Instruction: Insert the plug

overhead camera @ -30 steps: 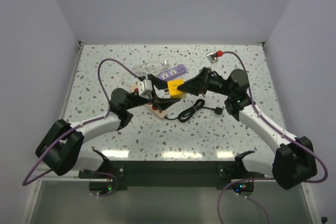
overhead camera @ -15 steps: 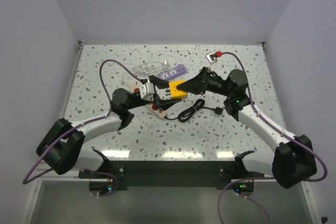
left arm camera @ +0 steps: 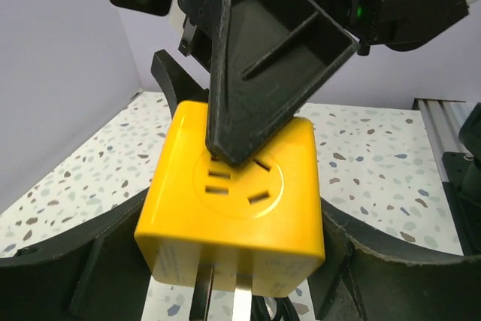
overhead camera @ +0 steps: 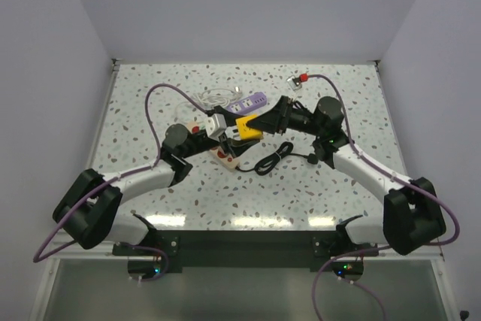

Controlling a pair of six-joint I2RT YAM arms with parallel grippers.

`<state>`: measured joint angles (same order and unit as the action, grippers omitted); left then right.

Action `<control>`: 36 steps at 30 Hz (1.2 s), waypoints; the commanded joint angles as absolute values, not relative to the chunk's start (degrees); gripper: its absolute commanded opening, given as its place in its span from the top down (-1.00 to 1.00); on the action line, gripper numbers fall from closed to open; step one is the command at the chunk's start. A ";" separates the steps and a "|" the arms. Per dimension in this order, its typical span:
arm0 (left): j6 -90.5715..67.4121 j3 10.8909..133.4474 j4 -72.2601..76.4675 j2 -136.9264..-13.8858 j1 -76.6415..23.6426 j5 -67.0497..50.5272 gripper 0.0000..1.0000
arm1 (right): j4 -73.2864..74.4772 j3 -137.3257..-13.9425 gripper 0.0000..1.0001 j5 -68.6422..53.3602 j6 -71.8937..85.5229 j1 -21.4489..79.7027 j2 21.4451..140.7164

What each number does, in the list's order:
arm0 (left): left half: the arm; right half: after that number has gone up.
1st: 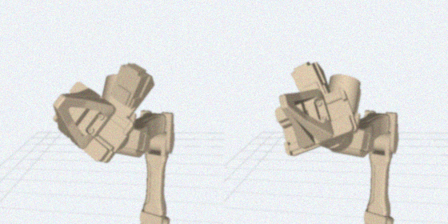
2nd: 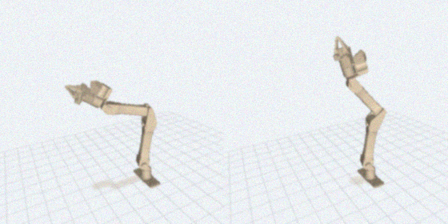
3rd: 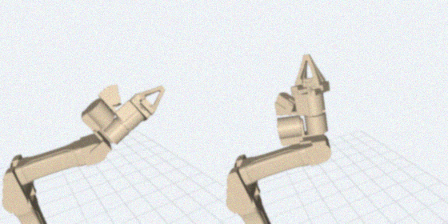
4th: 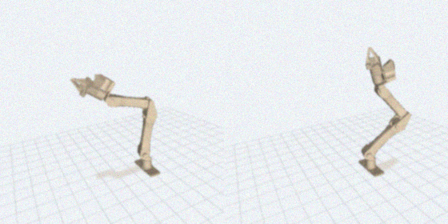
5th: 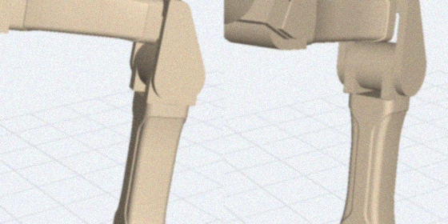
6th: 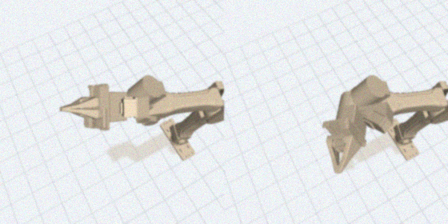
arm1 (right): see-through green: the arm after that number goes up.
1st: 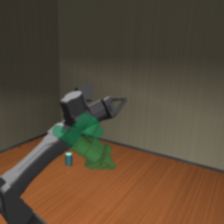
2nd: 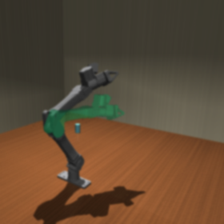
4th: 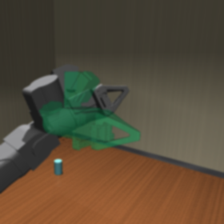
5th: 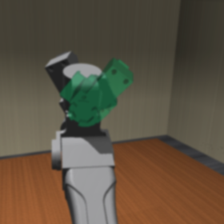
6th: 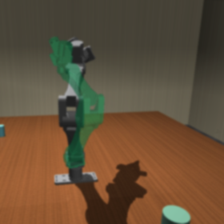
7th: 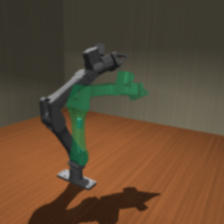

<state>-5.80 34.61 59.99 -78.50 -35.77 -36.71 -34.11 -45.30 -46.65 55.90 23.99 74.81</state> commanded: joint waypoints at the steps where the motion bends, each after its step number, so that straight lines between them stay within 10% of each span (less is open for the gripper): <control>1: -4.31 37.00 58.72 -76.82 -35.95 -29.80 -0.50 | -37.44 -49.30 1.00 -46.41 52.82 25.31 77.34; 9: -2.90 35.86 56.52 -76.73 -35.68 -26.99 -0.82 | -29.72 -55.09 1.00 -42.11 45.72 25.14 78.75; 36: -7.99 30.24 40.43 -65.58 -29.01 -3.09 -0.89 | 2.17 -86.90 1.00 -24.35 16.71 24.08 101.23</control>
